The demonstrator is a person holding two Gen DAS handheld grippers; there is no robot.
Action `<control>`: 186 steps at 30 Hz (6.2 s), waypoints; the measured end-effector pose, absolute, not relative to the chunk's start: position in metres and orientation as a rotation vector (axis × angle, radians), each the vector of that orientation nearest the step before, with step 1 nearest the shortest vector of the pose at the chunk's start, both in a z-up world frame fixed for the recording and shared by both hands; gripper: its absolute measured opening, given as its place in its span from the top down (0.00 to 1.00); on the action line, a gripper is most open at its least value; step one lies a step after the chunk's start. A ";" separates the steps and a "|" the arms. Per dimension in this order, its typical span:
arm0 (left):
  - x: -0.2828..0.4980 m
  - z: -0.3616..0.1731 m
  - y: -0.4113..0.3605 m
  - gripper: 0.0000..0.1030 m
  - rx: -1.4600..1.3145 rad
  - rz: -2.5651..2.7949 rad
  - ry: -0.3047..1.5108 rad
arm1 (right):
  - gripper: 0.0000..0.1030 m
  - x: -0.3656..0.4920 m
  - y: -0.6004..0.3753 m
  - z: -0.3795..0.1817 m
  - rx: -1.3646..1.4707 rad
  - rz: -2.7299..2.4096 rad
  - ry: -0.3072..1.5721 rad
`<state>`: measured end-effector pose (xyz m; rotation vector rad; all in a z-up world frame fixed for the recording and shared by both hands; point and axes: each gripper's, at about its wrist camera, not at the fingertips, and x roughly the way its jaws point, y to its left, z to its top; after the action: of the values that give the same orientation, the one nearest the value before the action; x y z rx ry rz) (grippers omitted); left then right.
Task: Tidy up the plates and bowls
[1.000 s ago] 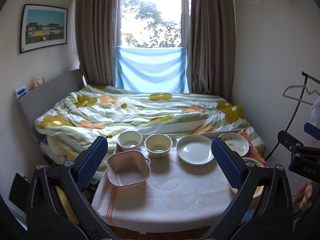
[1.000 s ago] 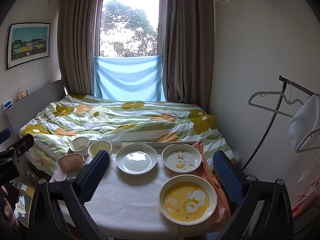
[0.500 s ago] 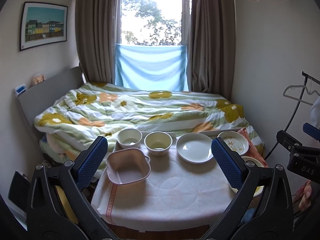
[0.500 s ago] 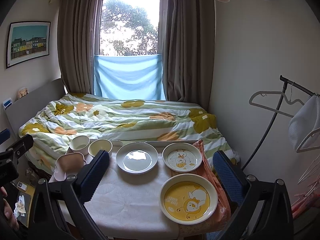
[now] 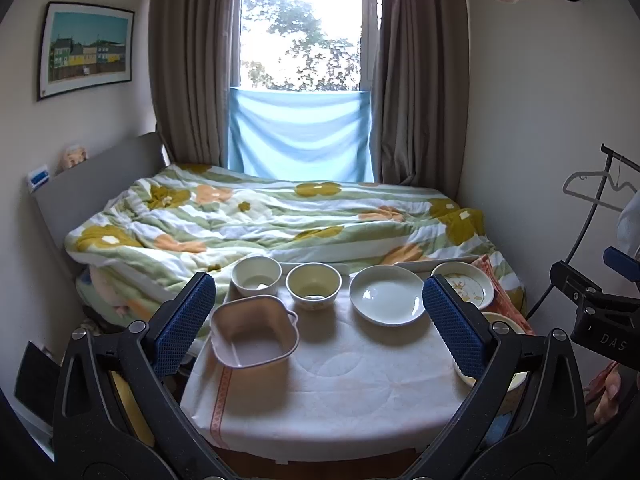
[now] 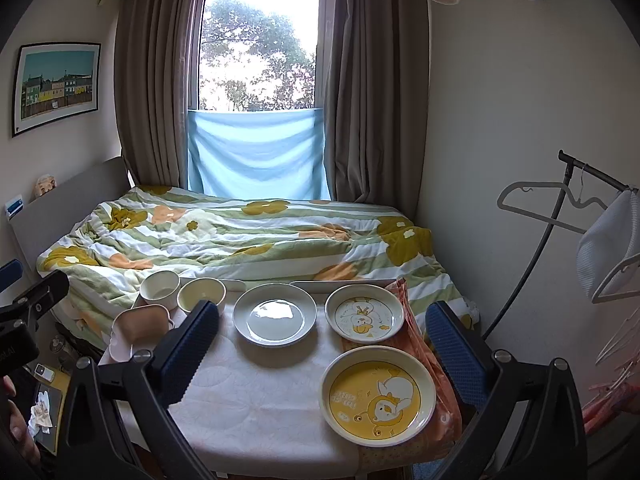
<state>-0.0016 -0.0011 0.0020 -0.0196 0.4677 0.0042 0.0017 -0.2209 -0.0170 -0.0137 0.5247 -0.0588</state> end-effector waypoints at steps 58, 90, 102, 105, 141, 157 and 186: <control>0.074 -0.053 -0.047 0.00 0.065 -0.181 0.700 | 0.00 0.030 -0.269 -0.052 0.112 -0.094 0.649; 0.198 -0.310 -0.254 0.54 0.014 -0.352 1.277 | 0.73 0.109 -0.450 -0.284 0.317 0.147 1.066; 0.191 -0.309 -0.259 0.80 0.042 -0.346 1.285 | 0.89 0.119 -0.456 -0.291 0.299 0.147 1.089; 0.191 -0.309 -0.260 0.80 0.036 -0.339 1.285 | 0.89 0.119 -0.454 -0.290 0.275 0.136 1.094; 0.149 -0.276 0.005 0.80 -0.127 -0.140 1.197 | 0.89 0.140 -0.217 -0.266 0.148 0.359 1.083; 0.158 -0.303 0.044 0.80 -0.081 -0.184 1.208 | 0.89 0.140 -0.168 -0.295 0.161 0.319 1.102; 0.144 -0.281 0.021 0.00 0.118 -0.189 1.175 | 0.15 0.130 -0.160 -0.282 0.124 0.245 1.124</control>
<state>0.1444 0.0211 -0.2811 0.1178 1.1752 -0.1891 0.1301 -0.1601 -0.2824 0.1237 1.1243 0.2453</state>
